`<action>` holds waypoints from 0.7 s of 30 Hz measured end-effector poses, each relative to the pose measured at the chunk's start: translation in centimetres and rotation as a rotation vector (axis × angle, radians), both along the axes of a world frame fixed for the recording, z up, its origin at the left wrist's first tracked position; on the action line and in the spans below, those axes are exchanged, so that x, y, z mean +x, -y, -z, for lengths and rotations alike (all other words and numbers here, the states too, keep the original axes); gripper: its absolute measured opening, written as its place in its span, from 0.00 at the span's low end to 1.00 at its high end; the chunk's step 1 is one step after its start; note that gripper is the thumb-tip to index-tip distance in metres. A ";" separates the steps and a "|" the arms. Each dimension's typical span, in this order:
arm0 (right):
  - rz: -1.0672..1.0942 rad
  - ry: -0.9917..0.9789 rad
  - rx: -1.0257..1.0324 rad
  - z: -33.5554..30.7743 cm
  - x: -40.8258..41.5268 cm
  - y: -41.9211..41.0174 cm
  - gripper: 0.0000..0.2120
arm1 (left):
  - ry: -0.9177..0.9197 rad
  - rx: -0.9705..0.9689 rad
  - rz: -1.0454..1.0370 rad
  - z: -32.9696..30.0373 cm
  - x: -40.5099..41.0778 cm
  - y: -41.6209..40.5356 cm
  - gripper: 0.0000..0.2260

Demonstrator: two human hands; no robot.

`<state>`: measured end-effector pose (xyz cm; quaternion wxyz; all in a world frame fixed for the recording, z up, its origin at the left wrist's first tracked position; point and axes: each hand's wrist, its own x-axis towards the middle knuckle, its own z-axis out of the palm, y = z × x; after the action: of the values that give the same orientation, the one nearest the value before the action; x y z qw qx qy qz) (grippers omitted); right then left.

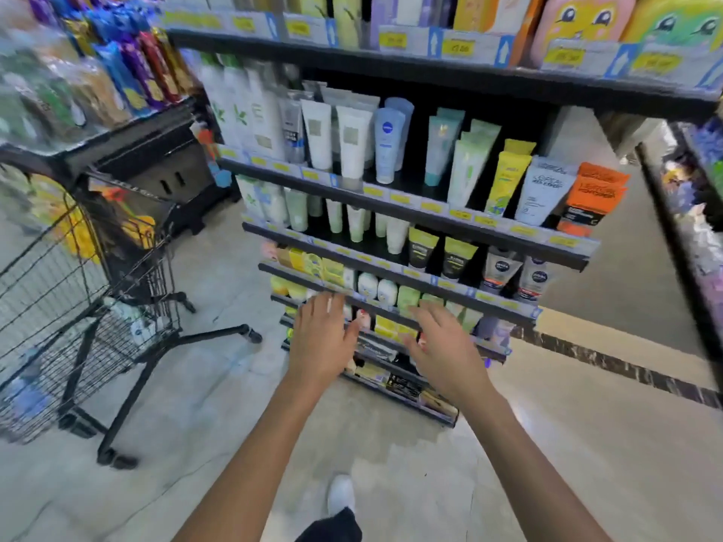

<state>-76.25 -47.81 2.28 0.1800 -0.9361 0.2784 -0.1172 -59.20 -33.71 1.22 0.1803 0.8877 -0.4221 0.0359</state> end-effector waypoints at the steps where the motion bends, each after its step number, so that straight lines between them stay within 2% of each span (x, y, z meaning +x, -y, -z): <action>1: -0.056 0.003 -0.004 0.4 1.0 -1.3 0.23 | 0.000 0.002 -0.028 0.3 0.3 -1.7 0.23; 9: -0.371 -0.003 0.011 1.7 10.9 -12.0 0.23 | 0.001 0.000 -0.317 2.5 4.3 -15.4 0.22; 12: -0.461 -0.021 0.089 1.6 15.7 -16.7 0.24 | -0.010 -0.016 -0.457 3.7 5.8 -21.5 0.21; 21: -0.696 -0.066 0.075 2.0 30.3 -29.9 0.25 | -0.088 0.004 -0.771 5.5 12.2 -37.9 0.22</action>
<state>-45.93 -17.91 0.28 0.2342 -0.9710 -0.0476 -0.0081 -47.01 4.23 -4.25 0.1698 0.9823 -0.0493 0.0621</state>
